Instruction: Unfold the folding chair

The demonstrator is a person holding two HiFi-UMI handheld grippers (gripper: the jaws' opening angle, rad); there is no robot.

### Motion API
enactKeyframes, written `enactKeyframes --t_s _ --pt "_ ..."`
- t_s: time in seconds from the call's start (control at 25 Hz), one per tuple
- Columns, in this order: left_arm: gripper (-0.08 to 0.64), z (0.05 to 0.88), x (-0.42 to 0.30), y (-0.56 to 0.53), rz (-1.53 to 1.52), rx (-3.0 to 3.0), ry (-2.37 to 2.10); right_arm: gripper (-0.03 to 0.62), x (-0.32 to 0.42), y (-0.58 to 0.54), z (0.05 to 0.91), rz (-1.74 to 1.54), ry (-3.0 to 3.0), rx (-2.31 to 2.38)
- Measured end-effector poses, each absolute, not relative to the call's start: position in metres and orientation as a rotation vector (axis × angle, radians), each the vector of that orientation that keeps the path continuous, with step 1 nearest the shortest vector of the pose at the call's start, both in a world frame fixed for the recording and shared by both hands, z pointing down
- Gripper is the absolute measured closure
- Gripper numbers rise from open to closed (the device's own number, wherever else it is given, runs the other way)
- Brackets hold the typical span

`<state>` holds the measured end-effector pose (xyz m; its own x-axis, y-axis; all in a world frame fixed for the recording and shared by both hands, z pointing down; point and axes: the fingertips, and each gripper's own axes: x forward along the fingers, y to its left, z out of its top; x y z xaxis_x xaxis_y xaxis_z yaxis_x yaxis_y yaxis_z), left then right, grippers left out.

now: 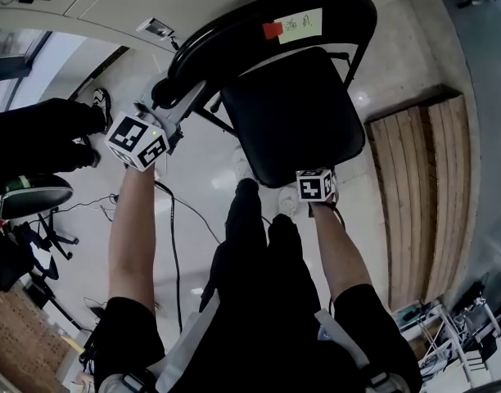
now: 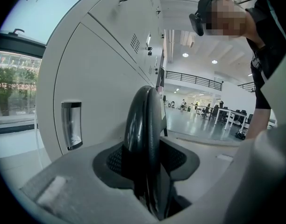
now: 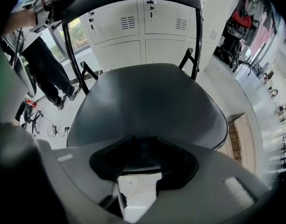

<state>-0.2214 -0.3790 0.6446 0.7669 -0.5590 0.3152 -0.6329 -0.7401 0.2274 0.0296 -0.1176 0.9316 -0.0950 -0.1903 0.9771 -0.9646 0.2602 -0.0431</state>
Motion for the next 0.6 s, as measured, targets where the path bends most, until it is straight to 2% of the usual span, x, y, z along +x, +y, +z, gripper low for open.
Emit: enactKeyframes --t_s 0.6 --pt "0.368 0.667 -0.232 -0.4 0.313 2.65 -1.003 0.425 0.027 -0.111 0.956 1.0 -1.475 1.052"
